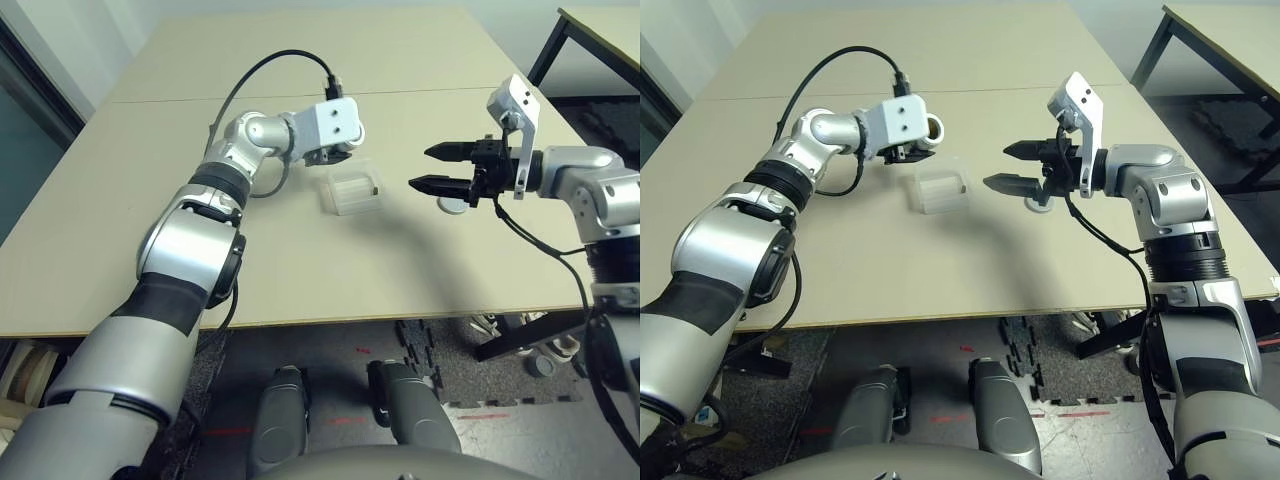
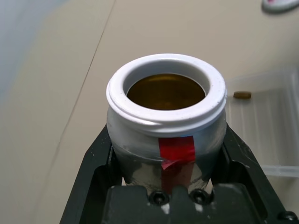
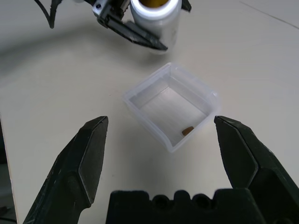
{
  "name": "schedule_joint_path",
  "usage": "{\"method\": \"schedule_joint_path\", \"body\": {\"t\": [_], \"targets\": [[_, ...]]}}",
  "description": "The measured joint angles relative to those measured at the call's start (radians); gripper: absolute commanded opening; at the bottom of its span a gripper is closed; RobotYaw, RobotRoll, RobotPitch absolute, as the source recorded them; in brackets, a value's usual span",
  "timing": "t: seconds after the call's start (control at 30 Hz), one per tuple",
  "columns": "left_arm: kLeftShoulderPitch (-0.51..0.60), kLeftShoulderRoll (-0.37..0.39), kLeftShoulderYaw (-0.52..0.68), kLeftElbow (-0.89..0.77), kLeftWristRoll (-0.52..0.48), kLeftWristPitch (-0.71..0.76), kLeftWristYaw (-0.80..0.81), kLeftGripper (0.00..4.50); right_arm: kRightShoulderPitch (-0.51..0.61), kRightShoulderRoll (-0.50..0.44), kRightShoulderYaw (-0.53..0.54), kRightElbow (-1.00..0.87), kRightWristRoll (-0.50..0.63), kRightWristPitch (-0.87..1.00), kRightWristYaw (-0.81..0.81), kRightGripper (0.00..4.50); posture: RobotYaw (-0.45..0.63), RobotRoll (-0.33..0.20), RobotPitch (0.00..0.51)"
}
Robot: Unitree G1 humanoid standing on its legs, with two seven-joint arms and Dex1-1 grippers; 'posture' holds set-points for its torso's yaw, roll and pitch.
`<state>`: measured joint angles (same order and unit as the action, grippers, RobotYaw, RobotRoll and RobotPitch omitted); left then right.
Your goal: Pour the medicine from the bottle into the box.
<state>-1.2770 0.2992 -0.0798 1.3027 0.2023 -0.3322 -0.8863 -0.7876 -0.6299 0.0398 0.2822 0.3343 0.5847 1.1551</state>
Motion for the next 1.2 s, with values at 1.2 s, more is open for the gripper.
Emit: {"method": "schedule_joint_path", "body": {"t": [1.2], "targets": [[0.481, 0.053, 0.295, -0.284, -0.370, 0.033, 0.047, 2.64, 0.004, 0.021, 0.026, 0.011, -0.006, -0.031, 0.008, 4.50, -0.09, 0.000, 0.108]]}}
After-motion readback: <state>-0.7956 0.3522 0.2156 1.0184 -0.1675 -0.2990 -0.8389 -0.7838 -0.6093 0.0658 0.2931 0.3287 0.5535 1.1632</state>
